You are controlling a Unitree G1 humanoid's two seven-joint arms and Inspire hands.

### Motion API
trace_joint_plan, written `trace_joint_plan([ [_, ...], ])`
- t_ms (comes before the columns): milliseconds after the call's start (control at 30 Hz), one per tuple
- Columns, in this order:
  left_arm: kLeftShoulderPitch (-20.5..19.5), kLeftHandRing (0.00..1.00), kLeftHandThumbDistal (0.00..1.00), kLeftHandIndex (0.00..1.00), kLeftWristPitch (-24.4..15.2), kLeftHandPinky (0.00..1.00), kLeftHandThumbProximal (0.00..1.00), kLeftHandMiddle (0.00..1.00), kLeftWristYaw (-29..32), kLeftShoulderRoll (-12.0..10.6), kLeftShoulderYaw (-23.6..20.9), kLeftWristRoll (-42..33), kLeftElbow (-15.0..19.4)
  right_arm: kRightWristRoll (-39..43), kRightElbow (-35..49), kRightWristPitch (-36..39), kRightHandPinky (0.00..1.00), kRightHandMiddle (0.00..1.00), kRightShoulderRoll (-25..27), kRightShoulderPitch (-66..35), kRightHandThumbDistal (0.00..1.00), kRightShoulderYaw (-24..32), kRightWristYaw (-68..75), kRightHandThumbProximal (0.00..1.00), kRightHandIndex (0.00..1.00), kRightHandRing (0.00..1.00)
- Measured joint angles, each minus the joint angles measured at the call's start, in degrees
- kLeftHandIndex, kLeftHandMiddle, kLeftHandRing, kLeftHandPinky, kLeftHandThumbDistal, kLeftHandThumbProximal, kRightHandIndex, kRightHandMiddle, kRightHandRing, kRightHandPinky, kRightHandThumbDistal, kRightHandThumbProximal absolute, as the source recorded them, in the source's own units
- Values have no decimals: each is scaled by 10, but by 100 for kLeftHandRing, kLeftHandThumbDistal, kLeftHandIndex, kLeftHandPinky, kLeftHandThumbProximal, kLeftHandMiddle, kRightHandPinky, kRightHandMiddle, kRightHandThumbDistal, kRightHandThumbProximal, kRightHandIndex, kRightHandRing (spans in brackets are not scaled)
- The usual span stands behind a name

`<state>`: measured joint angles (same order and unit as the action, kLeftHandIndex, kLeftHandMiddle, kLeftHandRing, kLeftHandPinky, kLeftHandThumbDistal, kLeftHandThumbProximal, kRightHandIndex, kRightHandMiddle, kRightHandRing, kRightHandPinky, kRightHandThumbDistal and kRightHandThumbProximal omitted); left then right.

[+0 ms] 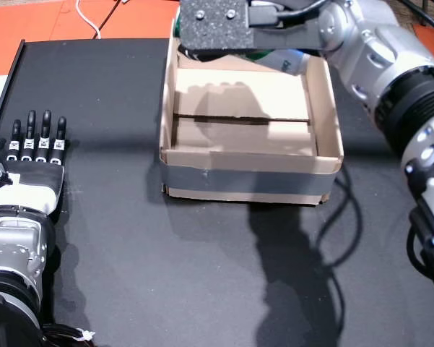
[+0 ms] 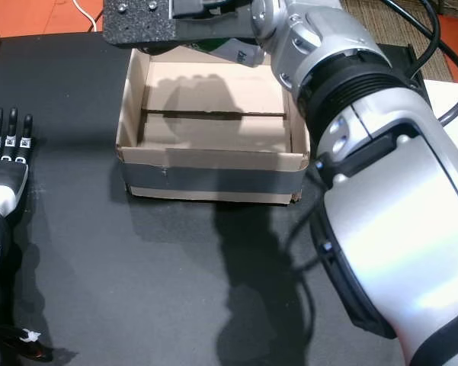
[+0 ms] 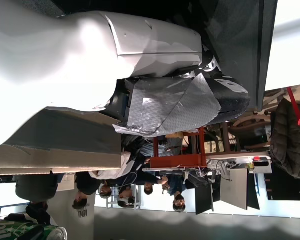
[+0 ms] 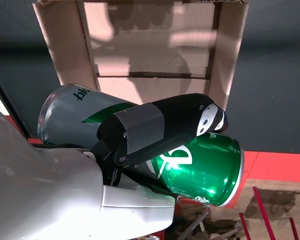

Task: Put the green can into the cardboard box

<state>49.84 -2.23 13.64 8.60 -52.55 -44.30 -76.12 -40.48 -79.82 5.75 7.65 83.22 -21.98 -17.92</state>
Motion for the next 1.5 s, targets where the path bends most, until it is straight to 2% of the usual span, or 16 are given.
trace_joint_plan([
  [167, 2, 81, 0, 72, 0, 92, 100, 71, -4, 0, -1, 0, 0, 14, 0, -6, 32, 19, 0, 0, 11, 7, -6, 54, 12, 27],
  [300, 2, 81, 0, 71, 0, 93, 100, 72, -4, 0, 0, 0, 0, 19, 0, -6, 30, 21, 0, -2, 9, 6, -6, 55, 17, 26],
  [367, 2, 81, 0, 71, 0, 93, 100, 72, -4, 0, 0, 0, 0, 19, 0, -4, 36, 26, 1, -3, 16, 4, -5, 63, 23, 30],
  [400, 2, 81, 0, 71, 0, 92, 100, 72, -4, 0, -1, 0, 0, 19, 0, -2, 41, 31, 1, -3, 30, 3, -5, 66, 28, 36],
  [467, 2, 82, 0, 70, 0, 91, 100, 72, -4, 0, -1, 0, 0, 19, 0, -1, 55, 42, 1, -4, 46, 2, -7, 74, 37, 49],
  [600, 2, 82, 0, 70, 0, 92, 100, 72, -3, 0, -2, -1, 0, 23, 0, -8, 66, 50, 2, -4, 74, 2, -37, 74, 41, 59],
  [633, 2, 82, 0, 70, 0, 92, 100, 71, -3, 0, -2, -1, 0, 23, 0, -12, 68, 51, 2, -4, 72, 2, -43, 72, 41, 60],
  [733, 2, 81, 0, 71, 0, 92, 100, 72, -2, 0, -2, 0, 0, 23, 0, -23, 73, 51, 2, -4, 79, 1, -57, 69, 42, 61],
  [867, 2, 82, 0, 70, 0, 92, 100, 72, -3, 0, -2, 0, 0, 23, 0, -28, 79, 51, 2, -4, 81, 0, -62, 73, 44, 61],
  [1167, 2, 79, 0, 68, 1, 89, 100, 70, -3, 0, -3, 0, 0, 32, 1, -33, 78, 55, 2, -4, 87, 4, -66, 70, 45, 64],
  [1400, 2, 76, 0, 63, 2, 86, 100, 65, -2, 0, -5, -1, -1, 37, 1, -33, 80, 54, 2, -4, 87, 3, -67, 73, 45, 65],
  [1500, 2, 73, 0, 59, 2, 83, 100, 62, -2, 0, -5, 0, -1, 36, 1, -33, 81, 59, 2, -4, 93, 1, -67, 75, 48, 69],
])
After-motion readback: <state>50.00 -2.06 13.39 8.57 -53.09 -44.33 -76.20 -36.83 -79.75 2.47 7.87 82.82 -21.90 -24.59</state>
